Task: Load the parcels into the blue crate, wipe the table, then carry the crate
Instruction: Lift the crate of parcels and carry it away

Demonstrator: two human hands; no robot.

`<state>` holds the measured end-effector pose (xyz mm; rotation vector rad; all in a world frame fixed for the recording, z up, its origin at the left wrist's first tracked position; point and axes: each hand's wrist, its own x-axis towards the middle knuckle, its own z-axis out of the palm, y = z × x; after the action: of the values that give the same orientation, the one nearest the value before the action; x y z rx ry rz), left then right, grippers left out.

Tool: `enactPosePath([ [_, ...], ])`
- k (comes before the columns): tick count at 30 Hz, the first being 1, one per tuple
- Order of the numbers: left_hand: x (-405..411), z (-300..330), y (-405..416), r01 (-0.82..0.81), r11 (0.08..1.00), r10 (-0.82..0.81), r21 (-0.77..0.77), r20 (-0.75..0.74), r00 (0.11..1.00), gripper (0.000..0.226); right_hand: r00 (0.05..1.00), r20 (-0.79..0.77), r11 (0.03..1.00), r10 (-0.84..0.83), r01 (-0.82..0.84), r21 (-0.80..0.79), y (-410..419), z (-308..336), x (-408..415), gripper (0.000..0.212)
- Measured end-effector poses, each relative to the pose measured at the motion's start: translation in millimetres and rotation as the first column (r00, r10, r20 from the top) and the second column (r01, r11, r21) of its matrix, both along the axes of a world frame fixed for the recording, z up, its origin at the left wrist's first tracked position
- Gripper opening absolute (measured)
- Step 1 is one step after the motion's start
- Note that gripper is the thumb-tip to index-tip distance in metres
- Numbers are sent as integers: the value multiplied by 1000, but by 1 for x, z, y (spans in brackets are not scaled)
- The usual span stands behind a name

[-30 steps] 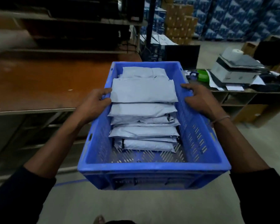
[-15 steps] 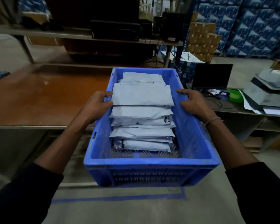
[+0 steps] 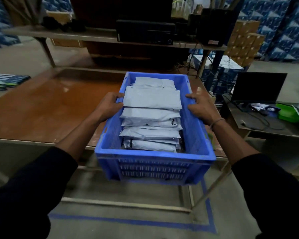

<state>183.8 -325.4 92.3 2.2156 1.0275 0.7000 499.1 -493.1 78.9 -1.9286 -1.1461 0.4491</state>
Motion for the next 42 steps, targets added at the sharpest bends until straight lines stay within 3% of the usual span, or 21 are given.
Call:
enactPosePath([
  [9,42,-16,57,-104,994,105,-44,16,994,44,986,-157,998,53,-55,-8,83,-18,41,66],
  [14,51,-29,89,-127,992,127,-23,18,992,46,988,-136,997,71,-71,7,119,-29,52,76],
  [19,60,-43,140,-114,992,114,-49,-7,993,47,995,-99,1000,18,-17,3,153,-32,54,69],
  [27,74,-52,189,-83,991,83,-109,-4,997,47,999,-7,998,-49,49,-48,184,-42,57,66],
  [31,78,-54,202,-46,993,45,-107,-16,999,49,983,181,986,-13,43,-161,195,-41,62,70],
  [34,84,-53,207,-32,997,24,-69,-109,994,50,965,263,966,12,57,-252,203,-39,62,74],
  [38,85,-50,213,40,999,-49,-31,-376,925,61,928,368,915,55,101,-391,204,-38,54,82],
  [42,84,-59,210,76,997,-75,-14,-372,925,64,914,401,893,56,133,-429,196,-41,48,84],
])
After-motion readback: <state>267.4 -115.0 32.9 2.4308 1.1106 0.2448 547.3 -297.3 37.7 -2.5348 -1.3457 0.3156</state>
